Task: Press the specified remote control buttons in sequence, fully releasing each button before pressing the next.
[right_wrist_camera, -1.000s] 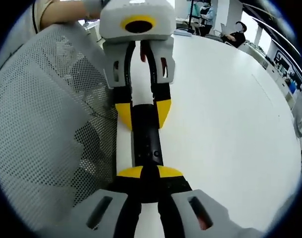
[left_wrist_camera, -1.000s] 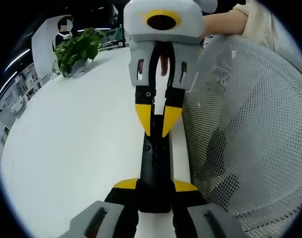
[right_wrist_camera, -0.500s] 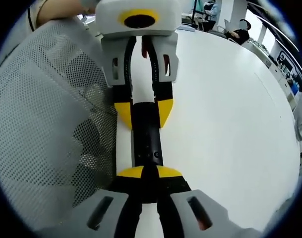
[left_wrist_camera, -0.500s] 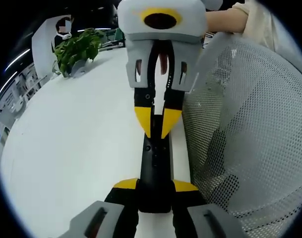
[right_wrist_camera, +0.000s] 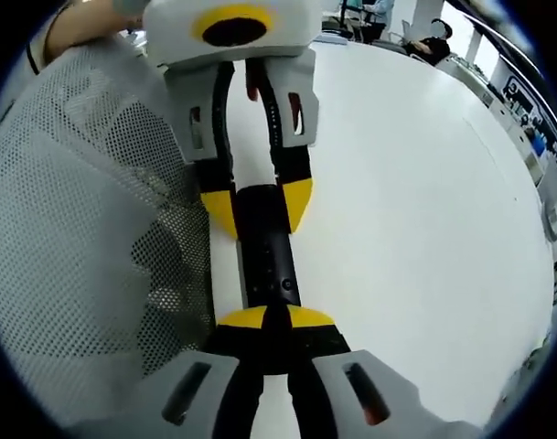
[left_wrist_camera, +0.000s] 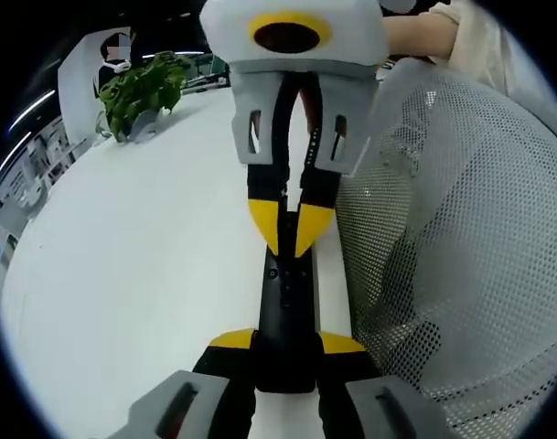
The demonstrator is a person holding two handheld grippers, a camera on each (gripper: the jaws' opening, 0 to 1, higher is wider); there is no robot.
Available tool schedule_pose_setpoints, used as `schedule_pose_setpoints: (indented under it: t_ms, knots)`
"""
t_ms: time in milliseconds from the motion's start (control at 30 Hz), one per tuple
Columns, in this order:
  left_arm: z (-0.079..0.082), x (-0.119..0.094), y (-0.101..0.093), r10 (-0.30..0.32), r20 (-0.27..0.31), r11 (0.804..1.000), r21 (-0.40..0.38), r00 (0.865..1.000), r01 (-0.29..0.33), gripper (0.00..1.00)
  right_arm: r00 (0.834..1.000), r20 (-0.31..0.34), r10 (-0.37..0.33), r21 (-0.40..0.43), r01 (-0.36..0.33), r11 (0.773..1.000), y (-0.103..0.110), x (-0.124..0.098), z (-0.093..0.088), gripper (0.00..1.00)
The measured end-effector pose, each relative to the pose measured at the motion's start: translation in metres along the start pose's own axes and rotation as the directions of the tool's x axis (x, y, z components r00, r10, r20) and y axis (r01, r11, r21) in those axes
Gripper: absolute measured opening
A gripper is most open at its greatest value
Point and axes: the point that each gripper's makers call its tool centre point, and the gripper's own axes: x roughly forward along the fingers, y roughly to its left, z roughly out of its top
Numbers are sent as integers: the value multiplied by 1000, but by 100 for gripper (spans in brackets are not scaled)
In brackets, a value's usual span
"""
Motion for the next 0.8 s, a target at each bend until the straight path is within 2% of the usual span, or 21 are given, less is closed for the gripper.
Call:
schedule_pose_setpoints:
  t_ms: [167, 333, 367, 467, 500, 533, 567, 800]
  knots:
    - [0, 0, 0, -2, 0, 1000, -3, 1000, 2, 24, 1000, -20, -5, -2, 5, 1000, 0, -1, -1, 4]
    - [0, 0, 0, -4, 2, 1000, -6, 1000, 4, 24, 998, 57, -27, 22, 26, 999, 0, -2, -2, 4]
    - [0, 0, 0, -4, 3, 1000, -5, 1000, 5, 24, 995, 88, -42, 16, 41, 999, 0, -2, -1, 4]
    - [1, 0, 0, -4, 4, 1000, -6, 1000, 4, 24, 990, 127, -67, 44, 62, 997, 0, -3, -2, 5]
    - [1, 0, 0, -4, 5, 1000, -6, 1000, 4, 24, 988, 140, -60, 21, 58, 998, 0, -3, -2, 5]
    - [1, 0, 0, -4, 6, 1000, -6, 1000, 4, 24, 989, 141, -54, 23, 51, 998, -1, -3, -2, 5]
    - [1, 0, 0, -4, 6, 1000, -5, 1000, 4, 24, 989, 140, -43, 59, 35, 998, -2, -2, -1, 5]
    - [1, 0, 1, -6, 8, 1000, -6, 1000, 6, 24, 987, 152, -41, 15, 40, 999, -3, 0, -1, 4]
